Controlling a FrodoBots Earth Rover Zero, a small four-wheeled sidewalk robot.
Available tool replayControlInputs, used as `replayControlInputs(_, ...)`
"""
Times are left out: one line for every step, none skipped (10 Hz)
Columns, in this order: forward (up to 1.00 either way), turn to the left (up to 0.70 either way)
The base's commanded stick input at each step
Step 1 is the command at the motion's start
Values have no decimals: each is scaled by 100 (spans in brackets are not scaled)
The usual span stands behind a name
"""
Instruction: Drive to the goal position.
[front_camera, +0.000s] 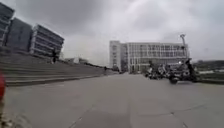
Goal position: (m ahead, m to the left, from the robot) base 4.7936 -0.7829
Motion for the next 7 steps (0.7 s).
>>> replayControlInputs(0,-70)
replayControlInputs(0,-27)
replayControlInputs(22,0)
replayControlInputs(70,0)
replayControlInputs(70,0)
replayControlInputs(70,0)
replayControlInputs(70,0)
